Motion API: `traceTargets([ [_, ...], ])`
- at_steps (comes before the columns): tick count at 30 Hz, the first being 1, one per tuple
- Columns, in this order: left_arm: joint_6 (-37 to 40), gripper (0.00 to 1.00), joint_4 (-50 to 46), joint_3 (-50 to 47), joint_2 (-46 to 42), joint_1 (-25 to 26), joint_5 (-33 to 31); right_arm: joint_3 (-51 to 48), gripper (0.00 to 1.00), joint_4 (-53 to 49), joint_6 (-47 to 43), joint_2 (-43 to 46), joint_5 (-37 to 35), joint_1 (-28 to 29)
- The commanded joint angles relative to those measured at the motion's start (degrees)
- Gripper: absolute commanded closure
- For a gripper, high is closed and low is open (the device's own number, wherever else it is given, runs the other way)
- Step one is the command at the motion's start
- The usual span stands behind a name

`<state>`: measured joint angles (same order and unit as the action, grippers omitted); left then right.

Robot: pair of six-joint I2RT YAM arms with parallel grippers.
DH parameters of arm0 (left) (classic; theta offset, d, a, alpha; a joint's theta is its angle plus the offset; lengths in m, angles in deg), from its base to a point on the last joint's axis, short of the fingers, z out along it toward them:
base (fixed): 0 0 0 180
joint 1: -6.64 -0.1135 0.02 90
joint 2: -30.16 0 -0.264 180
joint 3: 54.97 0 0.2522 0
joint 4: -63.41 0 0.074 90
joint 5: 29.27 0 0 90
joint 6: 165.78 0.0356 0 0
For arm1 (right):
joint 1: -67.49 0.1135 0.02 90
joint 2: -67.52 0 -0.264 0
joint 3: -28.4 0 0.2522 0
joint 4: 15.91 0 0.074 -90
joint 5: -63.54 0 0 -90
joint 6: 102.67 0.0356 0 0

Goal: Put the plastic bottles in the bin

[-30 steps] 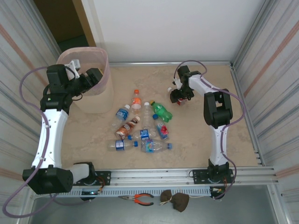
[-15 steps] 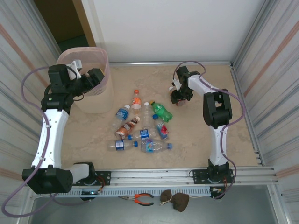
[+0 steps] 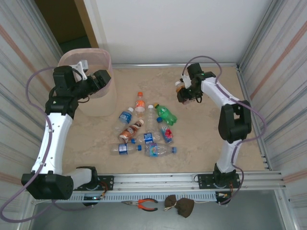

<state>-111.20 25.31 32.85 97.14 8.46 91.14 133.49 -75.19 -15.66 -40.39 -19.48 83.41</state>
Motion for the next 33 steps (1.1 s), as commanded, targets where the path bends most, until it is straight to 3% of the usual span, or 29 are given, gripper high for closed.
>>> traceTargets([
  [1, -1.29, 0.25, 6.66, -0.94, -1.86, 0.92, 0.24, -3.02, 0.38, 2.95, 3.28, 8.27, 6.33, -0.61],
  [10, 6.26, 0.22, 25.12, -2.86, -3.03, 8.38, 10.25, -11.19, 0.38, 12.23, 7.63, 26.28, 23.56, -0.2],
  [21, 17.84, 0.22, 25.21, 6.69, 2.47, 20.37, 18.93, -17.81, 0.4, 26.86, 11.24, 42.23, 43.77, 1.57],
  [28, 30.97, 0.14, 15.65, 14.87, 5.95, 29.67, 21.52, -17.34, 0.4, 29.3, 10.94, 46.86, 49.01, 6.32],
  [33, 35.07, 0.12, 8.9, 19.77, 8.31, 32.79, 21.79, -16.32, 0.4, 29.04, 9.36, 48.66, 50.83, 9.72],
])
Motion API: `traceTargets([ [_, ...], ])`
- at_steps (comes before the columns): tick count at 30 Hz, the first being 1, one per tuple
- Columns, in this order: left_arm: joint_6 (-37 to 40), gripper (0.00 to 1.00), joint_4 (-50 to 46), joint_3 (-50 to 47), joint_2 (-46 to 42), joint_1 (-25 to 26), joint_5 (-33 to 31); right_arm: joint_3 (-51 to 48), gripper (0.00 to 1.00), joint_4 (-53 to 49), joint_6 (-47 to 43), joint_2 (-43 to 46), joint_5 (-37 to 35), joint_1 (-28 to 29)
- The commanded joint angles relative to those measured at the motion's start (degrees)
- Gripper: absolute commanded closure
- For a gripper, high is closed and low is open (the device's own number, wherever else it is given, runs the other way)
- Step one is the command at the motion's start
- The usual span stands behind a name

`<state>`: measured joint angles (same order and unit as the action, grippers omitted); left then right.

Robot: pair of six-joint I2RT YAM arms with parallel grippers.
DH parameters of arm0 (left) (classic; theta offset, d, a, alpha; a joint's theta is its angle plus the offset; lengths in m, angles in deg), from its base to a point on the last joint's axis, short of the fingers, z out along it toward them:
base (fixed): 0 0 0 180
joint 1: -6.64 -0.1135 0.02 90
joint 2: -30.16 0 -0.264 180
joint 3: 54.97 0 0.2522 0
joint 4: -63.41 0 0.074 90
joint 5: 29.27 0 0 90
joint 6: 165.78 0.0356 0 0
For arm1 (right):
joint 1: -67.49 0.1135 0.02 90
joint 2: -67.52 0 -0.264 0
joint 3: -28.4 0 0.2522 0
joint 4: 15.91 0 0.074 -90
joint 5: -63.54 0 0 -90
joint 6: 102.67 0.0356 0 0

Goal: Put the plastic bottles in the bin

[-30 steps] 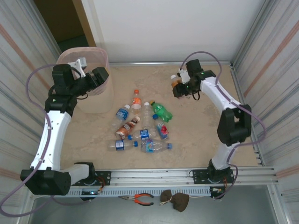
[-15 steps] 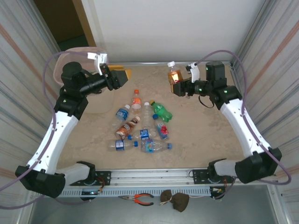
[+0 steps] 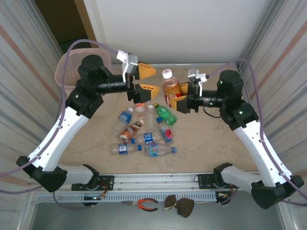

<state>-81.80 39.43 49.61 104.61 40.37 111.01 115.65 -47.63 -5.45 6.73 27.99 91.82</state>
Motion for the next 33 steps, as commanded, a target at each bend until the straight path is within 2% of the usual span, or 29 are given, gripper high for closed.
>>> traceTargets([
  [1, 6.49, 0.12, -6.72, 4.07, 1.33, 1.59, 2.16, 1.71, 0.4, 1.1, -1.14, 1.64, 3.51, 1.89],
  [6, 12.14, 0.11, -14.72, 8.81, 3.88, 4.47, 5.41, 3.21, 0.42, -1.91, -3.3, 1.54, 2.45, 4.34],
  [11, 14.98, 0.14, -21.42, 12.67, 5.78, 5.94, 5.09, 3.84, 0.42, -4.62, -5.24, 1.58, 1.71, 5.61],
  [21, 15.55, 0.25, -25.28, 15.39, 8.11, 6.69, 8.33, 4.09, 0.42, -7.09, -7.71, 2.03, -0.95, 6.51],
  [27, 16.3, 0.23, -27.09, 16.07, 8.81, 6.78, 9.26, 4.28, 0.43, -7.51, -8.07, 1.65, -1.13, 6.6],
  [33, 16.82, 0.32, -28.28, 17.05, 9.79, 6.8, 9.92, 4.22, 0.43, -7.75, -8.37, 1.56, -1.39, 6.6],
])
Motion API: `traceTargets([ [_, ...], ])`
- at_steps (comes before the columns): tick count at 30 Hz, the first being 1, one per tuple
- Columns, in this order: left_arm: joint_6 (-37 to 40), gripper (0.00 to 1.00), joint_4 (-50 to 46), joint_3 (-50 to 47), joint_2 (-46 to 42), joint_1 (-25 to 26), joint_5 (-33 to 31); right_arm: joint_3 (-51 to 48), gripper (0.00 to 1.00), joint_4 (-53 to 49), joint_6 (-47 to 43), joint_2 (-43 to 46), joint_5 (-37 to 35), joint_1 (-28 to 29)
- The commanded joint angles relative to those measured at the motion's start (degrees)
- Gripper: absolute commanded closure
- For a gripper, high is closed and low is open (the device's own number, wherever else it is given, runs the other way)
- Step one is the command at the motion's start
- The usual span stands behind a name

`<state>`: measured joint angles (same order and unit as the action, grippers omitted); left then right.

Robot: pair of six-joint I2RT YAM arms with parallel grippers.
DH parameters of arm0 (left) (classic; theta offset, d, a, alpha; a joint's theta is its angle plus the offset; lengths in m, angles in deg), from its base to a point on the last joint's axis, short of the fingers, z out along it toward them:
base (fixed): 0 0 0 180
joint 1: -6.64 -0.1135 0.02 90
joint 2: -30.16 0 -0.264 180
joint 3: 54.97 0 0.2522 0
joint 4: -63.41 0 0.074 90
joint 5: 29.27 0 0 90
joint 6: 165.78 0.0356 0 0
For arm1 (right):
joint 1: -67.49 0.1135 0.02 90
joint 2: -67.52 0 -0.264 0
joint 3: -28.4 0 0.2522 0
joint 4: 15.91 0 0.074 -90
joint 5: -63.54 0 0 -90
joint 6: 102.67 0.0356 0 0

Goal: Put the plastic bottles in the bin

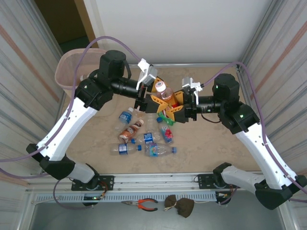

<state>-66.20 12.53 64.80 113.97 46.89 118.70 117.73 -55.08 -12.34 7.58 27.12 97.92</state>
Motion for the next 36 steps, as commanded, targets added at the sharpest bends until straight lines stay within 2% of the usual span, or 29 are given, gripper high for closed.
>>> traceTargets([
  [1, 1.32, 0.33, -1.38, 1.87, 0.51, 0.27, 2.22, 2.08, 0.43, -0.4, -1.59, 0.8, -0.58, 0.52],
  [7, 1.99, 0.4, -1.46, 1.94, 0.5, 0.27, 1.41, 2.04, 0.42, -0.88, -2.09, 0.99, -1.37, 0.59],
  [11, 2.16, 0.41, -0.61, 1.48, 0.08, -0.12, 0.57, 2.04, 0.39, -1.61, -2.45, 1.23, -2.02, 0.59],
  [18, 0.15, 0.44, 2.5, -0.48, -1.59, -2.81, -1.84, 0.73, 0.16, -2.53, -2.58, 2.91, -6.04, 0.59],
  [23, 0.06, 0.44, 1.78, -1.23, -3.78, -6.24, -9.64, 0.55, 0.11, -3.48, -2.89, 6.53, -11.58, 0.58],
  [29, 0.78, 0.44, -4.52, 0.6, -5.32, -12.78, -24.57, 0.51, 0.11, -5.3, -3.48, 8.3, -16.19, 0.46],
  [33, 0.0, 0.43, -8.65, 2.81, -5.15, -19.45, -31.47, 0.63, 0.12, -6.14, -3.66, 8.53, -17.68, 0.41],
  [36, -0.81, 0.43, -11.77, 4.32, -4.15, -25.76, -34.21, 0.62, 0.13, -6.23, -3.63, 8.36, -18.03, 0.35],
])
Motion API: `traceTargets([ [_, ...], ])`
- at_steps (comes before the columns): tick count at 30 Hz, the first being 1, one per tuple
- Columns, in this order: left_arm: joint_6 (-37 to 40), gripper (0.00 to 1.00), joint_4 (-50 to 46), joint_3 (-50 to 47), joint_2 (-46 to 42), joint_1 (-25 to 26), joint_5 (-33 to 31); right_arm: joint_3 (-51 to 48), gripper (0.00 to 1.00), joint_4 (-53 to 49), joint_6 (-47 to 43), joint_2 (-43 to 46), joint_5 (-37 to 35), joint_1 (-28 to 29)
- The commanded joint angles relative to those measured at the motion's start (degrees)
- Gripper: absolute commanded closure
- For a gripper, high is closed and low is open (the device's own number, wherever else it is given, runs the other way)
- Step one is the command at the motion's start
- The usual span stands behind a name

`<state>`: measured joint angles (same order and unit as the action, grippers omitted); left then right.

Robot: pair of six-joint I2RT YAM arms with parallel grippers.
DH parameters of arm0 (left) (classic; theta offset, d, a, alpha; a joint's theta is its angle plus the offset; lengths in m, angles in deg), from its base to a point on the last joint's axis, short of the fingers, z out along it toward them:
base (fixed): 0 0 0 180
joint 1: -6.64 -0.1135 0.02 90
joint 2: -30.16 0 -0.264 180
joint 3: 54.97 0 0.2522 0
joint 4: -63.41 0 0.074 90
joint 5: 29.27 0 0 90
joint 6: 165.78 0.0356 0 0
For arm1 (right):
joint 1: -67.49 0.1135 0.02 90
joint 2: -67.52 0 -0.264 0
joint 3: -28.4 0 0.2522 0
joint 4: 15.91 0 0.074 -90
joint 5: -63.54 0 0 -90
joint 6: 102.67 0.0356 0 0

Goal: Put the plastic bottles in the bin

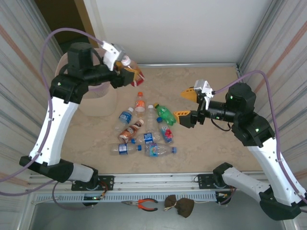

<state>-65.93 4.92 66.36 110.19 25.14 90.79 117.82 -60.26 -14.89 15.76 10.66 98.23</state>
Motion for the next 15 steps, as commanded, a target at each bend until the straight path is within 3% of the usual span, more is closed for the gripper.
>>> traceTargets([
  [1, -1.1, 0.44, -5.33, 3.36, 0.08, -6.03, -7.61, 0.62, 0.13, -1.07, -1.04, 0.02, -1.48, 0.07],
  [7, -0.01, 0.44, -9.44, 6.27, 3.16, -16.35, -12.94, 1.11, 0.14, -1.31, -1.13, -0.61, -1.32, 0.03],
  [15, 2.8, 0.43, -15.46, 10.64, 10.27, -22.44, -21.89, 1.34, 0.14, -1.7, -1.64, -0.88, -1.14, 0.03],
])
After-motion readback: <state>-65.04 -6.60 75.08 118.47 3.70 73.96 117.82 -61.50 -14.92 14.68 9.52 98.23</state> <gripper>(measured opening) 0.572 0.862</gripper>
